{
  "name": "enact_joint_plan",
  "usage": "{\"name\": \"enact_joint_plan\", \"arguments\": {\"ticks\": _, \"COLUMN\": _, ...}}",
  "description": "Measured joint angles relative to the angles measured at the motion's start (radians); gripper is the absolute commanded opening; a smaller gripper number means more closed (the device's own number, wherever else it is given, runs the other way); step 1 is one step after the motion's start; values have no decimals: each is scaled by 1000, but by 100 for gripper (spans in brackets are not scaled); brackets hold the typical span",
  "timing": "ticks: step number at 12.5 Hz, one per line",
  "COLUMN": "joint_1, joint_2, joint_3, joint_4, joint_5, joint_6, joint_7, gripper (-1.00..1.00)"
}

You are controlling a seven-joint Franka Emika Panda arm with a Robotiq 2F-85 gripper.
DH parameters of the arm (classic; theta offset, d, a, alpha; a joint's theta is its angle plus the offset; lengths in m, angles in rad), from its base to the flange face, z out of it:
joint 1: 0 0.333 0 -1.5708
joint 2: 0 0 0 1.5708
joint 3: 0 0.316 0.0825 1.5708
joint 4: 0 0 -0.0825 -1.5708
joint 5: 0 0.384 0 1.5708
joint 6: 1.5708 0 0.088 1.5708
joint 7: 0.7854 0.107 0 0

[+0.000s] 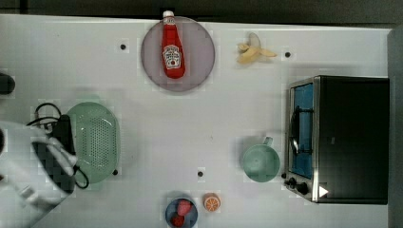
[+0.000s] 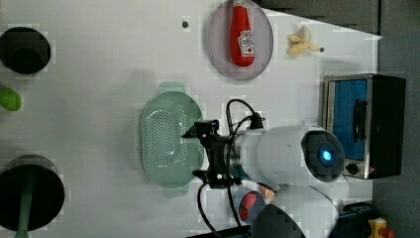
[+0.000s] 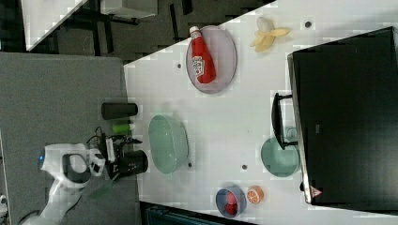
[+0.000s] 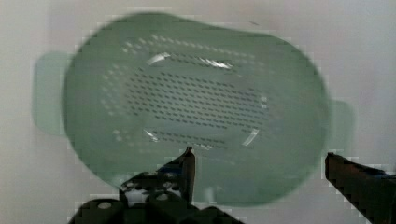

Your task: Drag strainer left to right.

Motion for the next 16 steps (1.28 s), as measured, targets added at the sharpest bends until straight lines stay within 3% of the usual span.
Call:
{"name": "enact_joint_plan", "arguments": {"ticks": 6, "joint_1": -13, "joint_2": 266, "joint_3": -94, "joint_4": -2, "joint_5": -76, "joint_6": 237, "joint_7": 83, "gripper": 100}}
{"name": "enact_joint_plan", "arguments": {"ticks": 11, "joint_1": 23, "joint_2": 300, "joint_3": -201, "joint_4": -12, "joint_5": -143, "joint_6": 282, "joint_7": 99, "gripper": 100}}
{"name": "enact_joint_plan", "arguments": {"ticks": 16, "joint_1": 63, "joint_2": 297, "joint_3": -228, "joint_4": -25, "joint_5": -113, "joint_6": 309, "joint_7": 107, "gripper": 100}}
